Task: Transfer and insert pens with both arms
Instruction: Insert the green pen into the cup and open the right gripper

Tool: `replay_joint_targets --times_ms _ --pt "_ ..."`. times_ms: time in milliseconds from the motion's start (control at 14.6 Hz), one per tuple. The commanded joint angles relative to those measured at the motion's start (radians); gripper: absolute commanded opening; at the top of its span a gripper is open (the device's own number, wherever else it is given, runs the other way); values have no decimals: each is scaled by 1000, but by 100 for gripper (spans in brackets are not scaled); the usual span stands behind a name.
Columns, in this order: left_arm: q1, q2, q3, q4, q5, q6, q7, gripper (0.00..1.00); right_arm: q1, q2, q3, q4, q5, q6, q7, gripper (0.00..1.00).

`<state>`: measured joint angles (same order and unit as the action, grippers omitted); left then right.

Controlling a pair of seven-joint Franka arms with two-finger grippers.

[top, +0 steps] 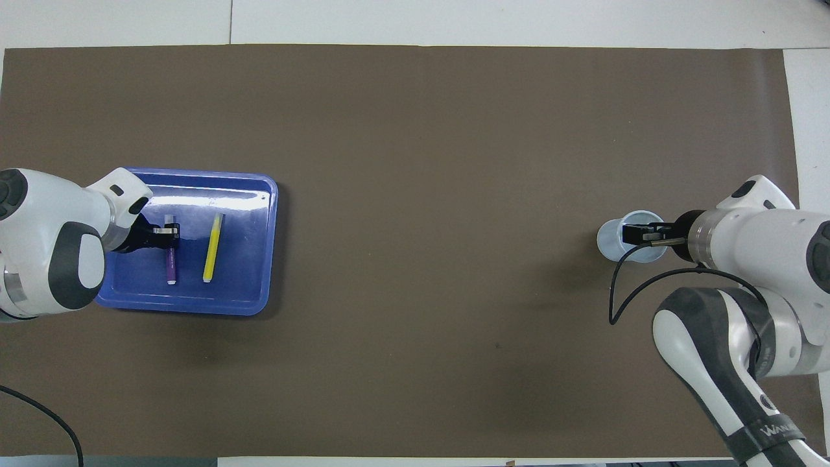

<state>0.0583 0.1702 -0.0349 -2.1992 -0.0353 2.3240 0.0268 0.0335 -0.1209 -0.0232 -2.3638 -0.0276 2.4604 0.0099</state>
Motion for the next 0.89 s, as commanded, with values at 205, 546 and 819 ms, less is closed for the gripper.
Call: replay_joint_targets --times_ms 205,546,819 --pt "8 -4 -2 -14 22 6 5 0 -4 -13 -1 118 -21 -165 -1 100" --pt "9 -1 -2 30 22 -64 4 0 -3 0 2 354 -20 -467 33 100" --pt "9 -11 -3 90 22 -172 -1 0 -1 52 6 562 -23 -688 68 100"
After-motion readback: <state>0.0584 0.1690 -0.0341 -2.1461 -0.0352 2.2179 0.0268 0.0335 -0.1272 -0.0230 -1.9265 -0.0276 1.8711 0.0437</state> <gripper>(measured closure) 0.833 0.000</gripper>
